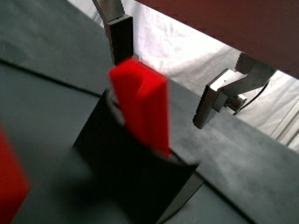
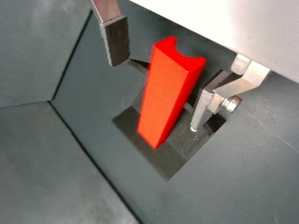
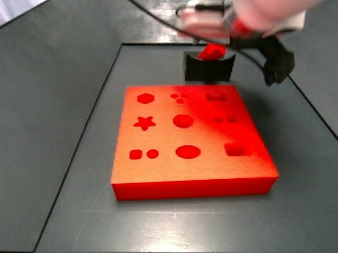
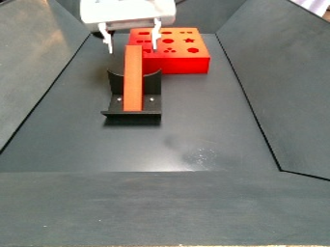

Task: Pick up the arch object. Move up. Place the arch object on the fixture. Regrasp the arch object. Rotate the arch object. Move to above the board. Insert the arch object.
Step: Regrasp the arch object, then rotate the arch object.

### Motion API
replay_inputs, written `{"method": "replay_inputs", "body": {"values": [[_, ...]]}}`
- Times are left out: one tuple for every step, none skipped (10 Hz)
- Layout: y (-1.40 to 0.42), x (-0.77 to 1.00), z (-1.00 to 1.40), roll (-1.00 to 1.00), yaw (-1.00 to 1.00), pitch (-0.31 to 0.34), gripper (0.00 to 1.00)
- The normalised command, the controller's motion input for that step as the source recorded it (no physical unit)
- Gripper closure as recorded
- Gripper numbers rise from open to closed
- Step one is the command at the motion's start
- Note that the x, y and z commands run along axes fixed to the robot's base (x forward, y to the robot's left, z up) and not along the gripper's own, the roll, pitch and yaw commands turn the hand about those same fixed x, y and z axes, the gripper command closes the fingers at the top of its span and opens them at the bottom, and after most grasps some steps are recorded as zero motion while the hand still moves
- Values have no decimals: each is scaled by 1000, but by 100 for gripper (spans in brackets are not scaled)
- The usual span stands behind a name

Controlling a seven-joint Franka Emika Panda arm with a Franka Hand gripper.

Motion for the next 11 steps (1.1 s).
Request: {"method": "replay_inputs", "body": {"values": [[-2,85,-398,66,-4,-12,0],[0,79,-295,65,0,-5,0],[0,0,0,0,0,0,100],[398,-996,1000,0,0,0,100],[388,-998,1000,-54,4,-40,100],[369,-1000,991,-85,6,-64,100],[309,-1000,947,-108,-7,-100,100],[290,-1000,925,-115,-16,-109,100],[266,-1000,889,-125,-34,-114,100],[240,-1000,838,-131,-59,-122,100],[219,-1000,794,-137,-75,-123,100]]}}
